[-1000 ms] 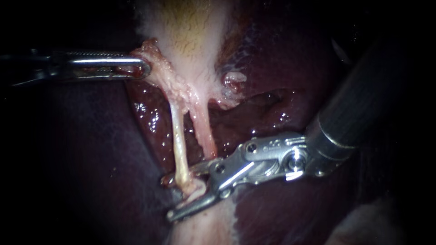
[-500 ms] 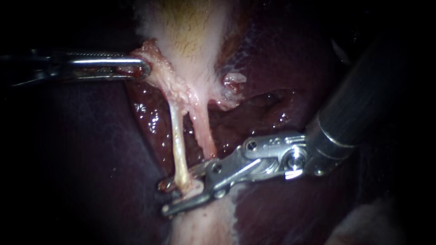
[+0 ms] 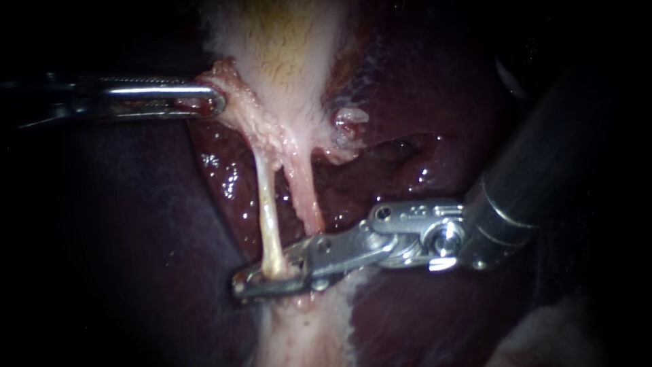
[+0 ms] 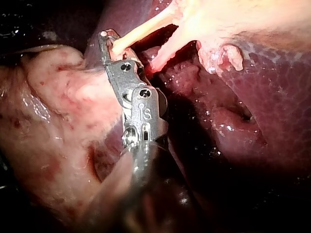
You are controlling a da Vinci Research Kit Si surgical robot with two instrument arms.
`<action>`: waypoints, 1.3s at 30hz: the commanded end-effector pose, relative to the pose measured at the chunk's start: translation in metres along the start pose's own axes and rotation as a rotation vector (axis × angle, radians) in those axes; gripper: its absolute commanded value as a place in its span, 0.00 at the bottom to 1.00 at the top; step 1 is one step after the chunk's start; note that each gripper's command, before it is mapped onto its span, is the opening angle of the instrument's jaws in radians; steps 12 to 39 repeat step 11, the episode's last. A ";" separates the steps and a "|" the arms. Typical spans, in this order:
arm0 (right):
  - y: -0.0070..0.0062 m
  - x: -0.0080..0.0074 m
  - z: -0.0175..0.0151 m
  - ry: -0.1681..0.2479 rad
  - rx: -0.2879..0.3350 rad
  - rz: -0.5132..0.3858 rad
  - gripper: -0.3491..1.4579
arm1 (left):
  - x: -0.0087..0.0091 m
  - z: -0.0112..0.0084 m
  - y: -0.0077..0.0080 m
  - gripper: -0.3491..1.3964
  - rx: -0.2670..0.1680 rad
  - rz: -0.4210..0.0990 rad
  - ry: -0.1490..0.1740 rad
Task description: Clipping first clip left tube
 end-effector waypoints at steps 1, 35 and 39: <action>0.0000 -0.0001 -0.0001 -0.002 0.003 -0.001 0.00 | 0.0000 0.0000 0.0000 0.00 0.000 0.000 0.000; 0.0000 -0.0001 0.0000 -0.009 0.016 0.001 0.00 | 0.0000 0.0000 0.0000 0.00 0.000 0.000 0.000; 0.0000 -0.0001 0.0000 -0.009 0.016 0.001 0.00 | 0.0000 0.0000 0.0000 0.00 0.000 0.000 0.000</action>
